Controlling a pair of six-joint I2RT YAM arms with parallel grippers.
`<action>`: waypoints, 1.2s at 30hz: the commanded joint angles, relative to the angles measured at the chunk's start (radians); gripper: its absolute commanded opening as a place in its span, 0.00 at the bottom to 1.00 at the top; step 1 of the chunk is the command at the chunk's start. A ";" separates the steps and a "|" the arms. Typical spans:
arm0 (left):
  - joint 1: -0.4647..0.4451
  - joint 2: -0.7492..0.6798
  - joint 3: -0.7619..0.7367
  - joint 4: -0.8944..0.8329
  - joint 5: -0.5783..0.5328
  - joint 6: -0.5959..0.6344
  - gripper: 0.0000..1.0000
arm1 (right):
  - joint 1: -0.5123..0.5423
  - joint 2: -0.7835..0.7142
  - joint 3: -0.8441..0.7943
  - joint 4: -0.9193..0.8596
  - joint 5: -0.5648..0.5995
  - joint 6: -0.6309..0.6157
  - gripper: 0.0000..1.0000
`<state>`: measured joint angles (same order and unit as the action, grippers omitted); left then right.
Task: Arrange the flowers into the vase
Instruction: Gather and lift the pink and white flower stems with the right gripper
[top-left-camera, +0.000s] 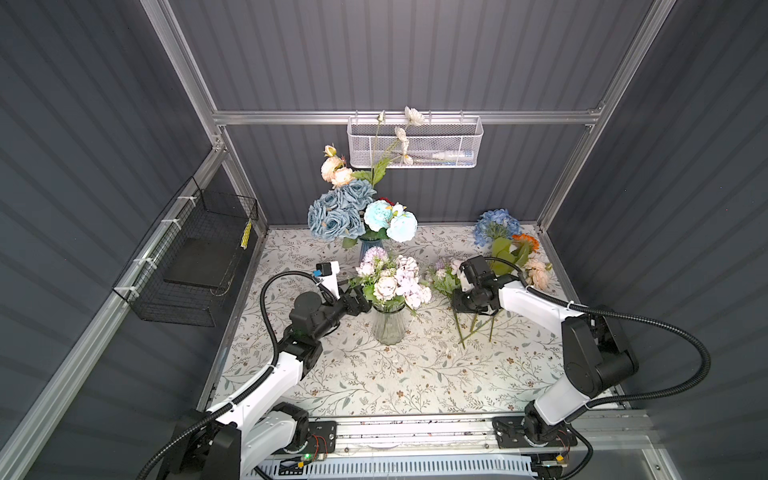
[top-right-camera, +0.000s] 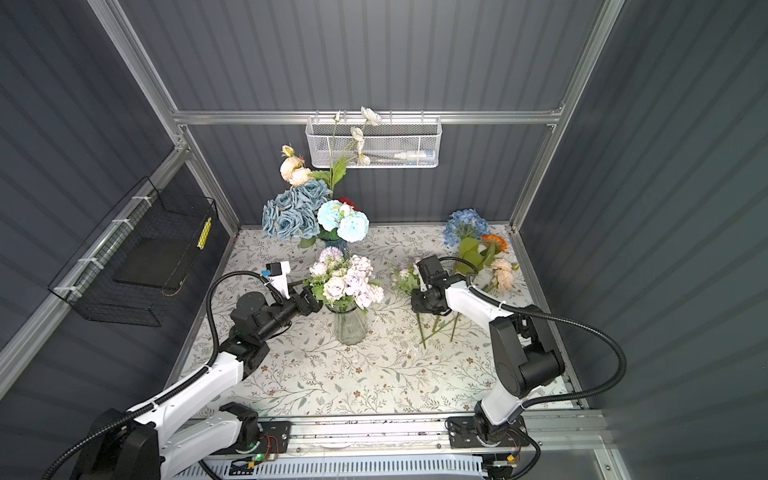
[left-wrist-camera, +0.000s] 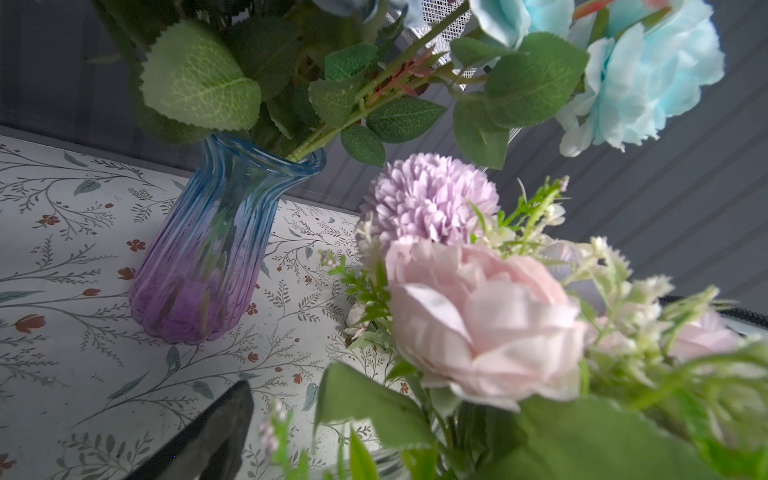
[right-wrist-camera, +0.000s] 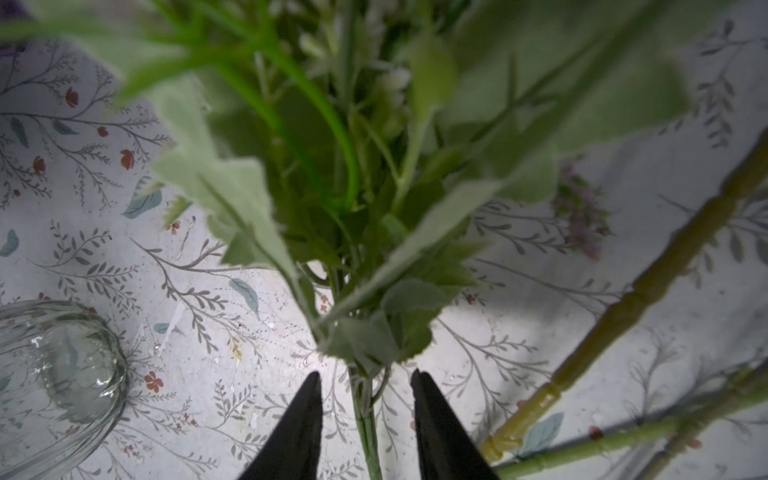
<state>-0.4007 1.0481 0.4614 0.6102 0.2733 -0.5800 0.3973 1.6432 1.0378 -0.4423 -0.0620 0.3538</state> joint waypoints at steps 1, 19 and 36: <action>-0.006 0.003 0.039 0.033 0.020 -0.004 1.00 | 0.021 0.033 0.029 -0.024 0.036 -0.008 0.43; -0.006 -0.011 0.037 0.025 0.015 -0.003 0.99 | 0.031 0.071 0.052 0.006 0.086 -0.016 0.00; -0.006 -0.025 0.037 0.025 0.020 -0.014 0.99 | 0.017 -0.551 0.026 0.094 0.068 -0.156 0.00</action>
<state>-0.4007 1.0454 0.4694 0.6239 0.2802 -0.5865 0.4129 1.2144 1.0794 -0.4465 0.0498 0.2520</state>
